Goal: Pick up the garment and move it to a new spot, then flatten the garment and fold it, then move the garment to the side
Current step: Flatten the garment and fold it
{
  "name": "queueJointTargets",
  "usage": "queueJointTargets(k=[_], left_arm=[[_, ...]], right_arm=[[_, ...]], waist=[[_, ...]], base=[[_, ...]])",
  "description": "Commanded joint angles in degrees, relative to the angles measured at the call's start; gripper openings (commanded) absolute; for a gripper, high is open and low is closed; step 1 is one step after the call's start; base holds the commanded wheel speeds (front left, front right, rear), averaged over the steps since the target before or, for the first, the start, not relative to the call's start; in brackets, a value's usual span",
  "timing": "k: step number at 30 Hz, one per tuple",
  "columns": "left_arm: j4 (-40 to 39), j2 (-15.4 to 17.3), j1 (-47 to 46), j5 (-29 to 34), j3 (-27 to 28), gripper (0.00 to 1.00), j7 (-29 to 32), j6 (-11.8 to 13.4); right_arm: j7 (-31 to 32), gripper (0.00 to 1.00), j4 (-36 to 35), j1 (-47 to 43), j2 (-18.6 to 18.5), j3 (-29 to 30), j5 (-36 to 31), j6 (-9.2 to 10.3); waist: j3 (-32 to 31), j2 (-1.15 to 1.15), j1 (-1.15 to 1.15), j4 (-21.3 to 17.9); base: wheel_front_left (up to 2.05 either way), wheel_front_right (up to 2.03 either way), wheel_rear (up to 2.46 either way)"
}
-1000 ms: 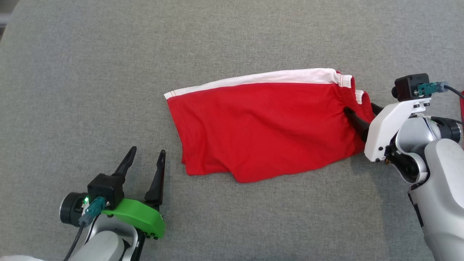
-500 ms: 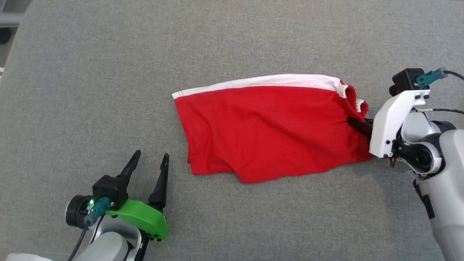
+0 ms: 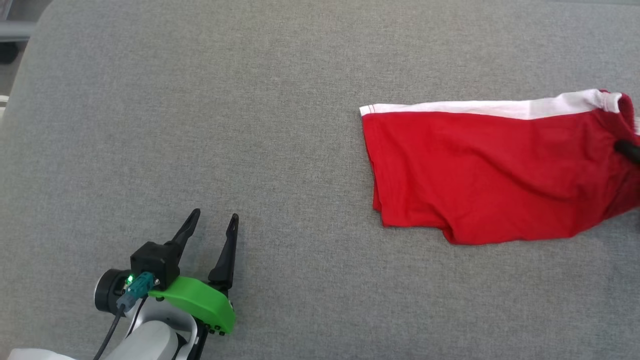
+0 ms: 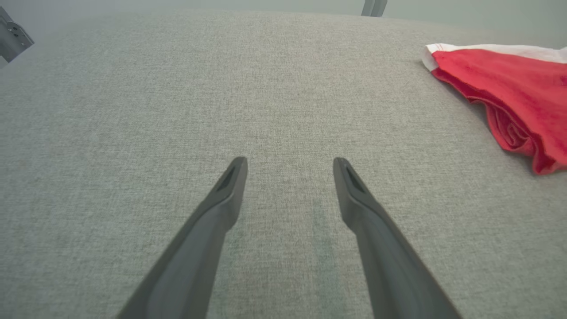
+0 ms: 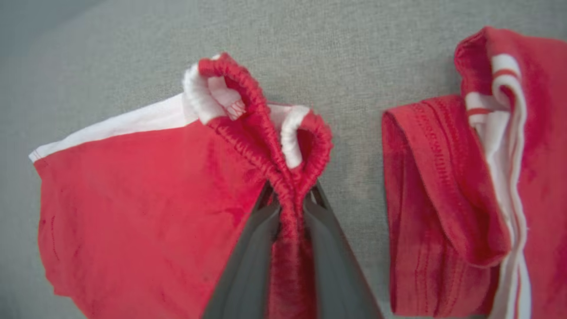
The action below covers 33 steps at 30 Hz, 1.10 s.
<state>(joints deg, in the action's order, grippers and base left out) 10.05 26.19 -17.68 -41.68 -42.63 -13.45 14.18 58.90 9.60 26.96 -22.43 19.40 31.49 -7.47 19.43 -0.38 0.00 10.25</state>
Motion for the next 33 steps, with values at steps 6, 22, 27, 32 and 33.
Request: queueJointTargets(k=[6, 22, 27, 32, 33], left_arm=[[-0.47, -0.55, 0.26, 1.12, 0.61, 1.0, -1.17, -0.83], [0.9, -2.44, 0.01, 2.55, 0.54, 1.0, -1.67, -2.15], [1.94, -2.97, 0.54, 2.68, 0.22, 1.0, -1.72, -2.13], [2.44, -3.29, 1.39, 2.43, 0.08, 1.0, -1.74, -2.16], [2.5, -3.27, 1.65, 2.29, 0.13, 1.0, -1.69, -2.16]], right_arm=[[3.22, 0.0, -10.93, 0.9, 10.81, -4.24, 4.16, -0.03], [-18.72, 0.0, 7.26, 6.65, 19.46, -24.97, -3.28, -0.03], [-23.33, 0.0, 13.9, 10.05, 19.48, -28.93, -1.24, -0.03], [-26.22, 1.0, 17.42, 11.47, 19.45, -33.21, 0.64, -0.03], [-26.42, 1.0, 17.57, 11.42, 19.43, -33.76, 1.06, -0.03]], waist=[[-0.57, 0.38, 0.0, 0.09], [-0.39, 0.38, 0.0, 1.45], [-1.18, 0.38, 0.0, 1.58], [-2.31, 0.38, 0.0, 1.24], [-2.59, 0.38, 0.0, 1.09]], base=[[0.0, 0.0, 0.0], [0.0, 0.0, 0.0], [0.0, 0.0, 0.0], [0.0, 0.0, 0.0], [0.0, 0.0, 0.0]])
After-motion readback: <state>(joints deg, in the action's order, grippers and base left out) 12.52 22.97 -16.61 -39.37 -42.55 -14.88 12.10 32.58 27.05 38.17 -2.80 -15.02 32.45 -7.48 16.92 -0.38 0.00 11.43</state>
